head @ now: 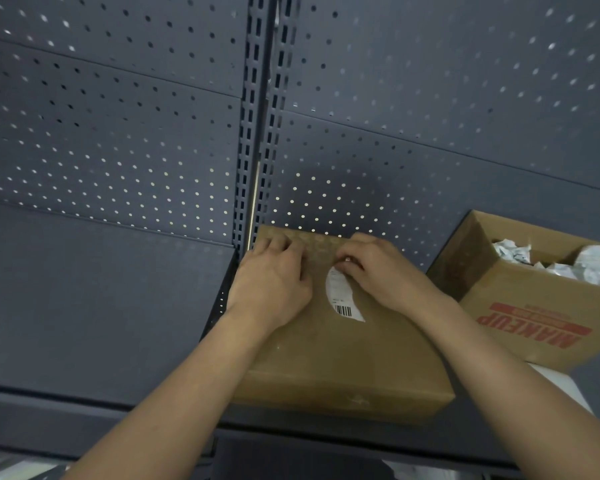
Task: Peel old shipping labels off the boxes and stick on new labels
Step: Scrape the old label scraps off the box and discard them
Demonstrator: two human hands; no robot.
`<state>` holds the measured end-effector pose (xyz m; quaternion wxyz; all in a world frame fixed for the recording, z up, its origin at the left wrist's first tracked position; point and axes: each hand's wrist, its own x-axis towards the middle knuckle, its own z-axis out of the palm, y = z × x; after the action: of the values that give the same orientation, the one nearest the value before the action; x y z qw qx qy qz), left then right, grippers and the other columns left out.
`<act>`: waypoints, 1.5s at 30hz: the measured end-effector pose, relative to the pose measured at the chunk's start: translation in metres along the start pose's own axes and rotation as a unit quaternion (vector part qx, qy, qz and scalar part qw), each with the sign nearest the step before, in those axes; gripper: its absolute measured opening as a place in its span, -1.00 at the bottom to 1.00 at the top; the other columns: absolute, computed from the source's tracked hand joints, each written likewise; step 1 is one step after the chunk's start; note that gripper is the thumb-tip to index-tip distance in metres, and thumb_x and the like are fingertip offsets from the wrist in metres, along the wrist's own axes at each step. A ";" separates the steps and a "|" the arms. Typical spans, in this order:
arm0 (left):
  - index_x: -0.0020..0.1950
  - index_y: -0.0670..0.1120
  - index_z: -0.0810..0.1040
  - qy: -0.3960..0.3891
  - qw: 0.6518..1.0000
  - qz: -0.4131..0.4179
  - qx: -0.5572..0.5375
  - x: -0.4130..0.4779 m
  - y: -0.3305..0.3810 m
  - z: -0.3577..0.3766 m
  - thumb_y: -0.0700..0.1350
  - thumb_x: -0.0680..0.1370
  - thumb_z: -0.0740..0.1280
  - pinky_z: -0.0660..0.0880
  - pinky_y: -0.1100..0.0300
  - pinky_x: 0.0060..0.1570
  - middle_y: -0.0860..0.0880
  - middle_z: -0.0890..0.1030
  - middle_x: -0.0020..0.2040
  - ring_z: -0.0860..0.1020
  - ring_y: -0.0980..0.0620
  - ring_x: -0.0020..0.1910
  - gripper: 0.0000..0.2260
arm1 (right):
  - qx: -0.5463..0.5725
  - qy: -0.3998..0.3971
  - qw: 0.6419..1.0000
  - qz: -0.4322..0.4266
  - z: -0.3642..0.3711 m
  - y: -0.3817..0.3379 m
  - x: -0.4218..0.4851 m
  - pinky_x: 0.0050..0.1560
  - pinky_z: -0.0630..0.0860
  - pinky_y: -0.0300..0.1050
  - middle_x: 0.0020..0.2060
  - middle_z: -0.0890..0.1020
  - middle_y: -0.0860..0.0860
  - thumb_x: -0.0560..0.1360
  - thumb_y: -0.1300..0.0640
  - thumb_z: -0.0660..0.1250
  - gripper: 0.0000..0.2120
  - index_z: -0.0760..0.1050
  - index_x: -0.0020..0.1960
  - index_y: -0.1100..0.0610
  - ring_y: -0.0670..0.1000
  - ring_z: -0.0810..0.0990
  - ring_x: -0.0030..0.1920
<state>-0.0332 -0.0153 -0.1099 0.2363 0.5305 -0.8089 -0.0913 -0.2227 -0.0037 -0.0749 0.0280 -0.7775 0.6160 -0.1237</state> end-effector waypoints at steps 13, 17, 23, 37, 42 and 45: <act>0.28 -0.06 0.50 -0.002 1.000 -0.002 0.001 0.000 0.001 -0.001 0.00 0.58 0.20 0.39 0.00 0.24 -0.07 0.50 0.22 0.41 -0.12 0.26 -0.69 | -0.215 0.026 0.976 -0.026 0.015 -0.005 0.004 -0.25 0.49 0.01 -0.04 0.48 0.07 0.64 0.13 0.14 -0.85 0.44 0.07 0.17 0.14 0.58 -0.14; 0.27 -0.07 0.50 -0.001 1.000 -0.001 0.001 0.000 0.001 -0.001 -0.01 0.58 0.20 0.39 0.01 0.23 -0.07 0.50 0.22 0.41 -0.12 0.26 -0.69 | -0.194 0.021 0.980 -0.024 0.014 -0.004 0.004 -0.22 0.44 -0.01 -0.03 0.49 0.07 0.65 0.13 0.13 -0.86 0.42 0.10 0.15 0.12 0.57 -0.09; 0.27 -0.06 0.49 -0.003 1.000 -0.002 0.002 0.000 0.001 -0.001 0.00 0.59 0.19 0.38 0.02 0.22 -0.06 0.49 0.22 0.39 -0.12 0.25 -0.70 | -0.042 0.019 0.999 0.015 0.011 0.004 -0.001 0.07 0.46 0.13 -0.02 0.52 -0.03 0.63 0.07 0.17 -0.88 0.48 0.01 0.02 0.08 0.56 -0.01; 0.27 -0.05 0.50 -0.003 1.000 -0.002 -0.012 0.000 0.000 -0.001 -0.01 0.58 0.21 0.39 -0.01 0.25 -0.05 0.49 0.23 0.40 -0.11 0.26 -0.70 | 0.152 -0.004 0.987 0.046 -0.003 0.010 -0.011 -0.11 0.35 -0.43 -0.05 0.51 -0.08 0.54 0.05 0.40 -0.78 0.57 0.18 0.02 -0.11 0.49 -0.11; 0.26 -0.05 0.49 -0.001 1.000 -0.001 -0.011 0.000 -0.001 0.000 -0.01 0.58 0.20 0.39 -0.01 0.24 -0.05 0.50 0.22 0.41 -0.11 0.25 -0.70 | 0.118 0.049 0.992 0.022 0.007 0.008 -0.011 -0.04 0.42 -0.15 -0.16 0.51 -0.15 0.52 0.07 0.42 -0.94 0.64 -0.09 0.04 -0.11 0.51 -0.14; 0.27 -0.05 0.50 0.001 1.000 0.000 -0.016 0.000 0.000 0.000 -0.01 0.57 0.21 0.39 -0.01 0.24 -0.05 0.50 0.22 0.41 -0.11 0.25 -0.70 | 0.121 0.073 0.990 0.015 0.008 0.006 -0.014 -0.03 0.48 -0.09 -0.15 0.55 -0.12 0.52 0.07 0.41 -0.94 0.62 -0.10 0.03 -0.09 0.53 -0.13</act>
<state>-0.0325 -0.0153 -0.1097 0.2456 0.5267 -0.8071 -0.1039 -0.2294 0.0076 -0.0865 0.0791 -0.7477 0.6086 -0.2535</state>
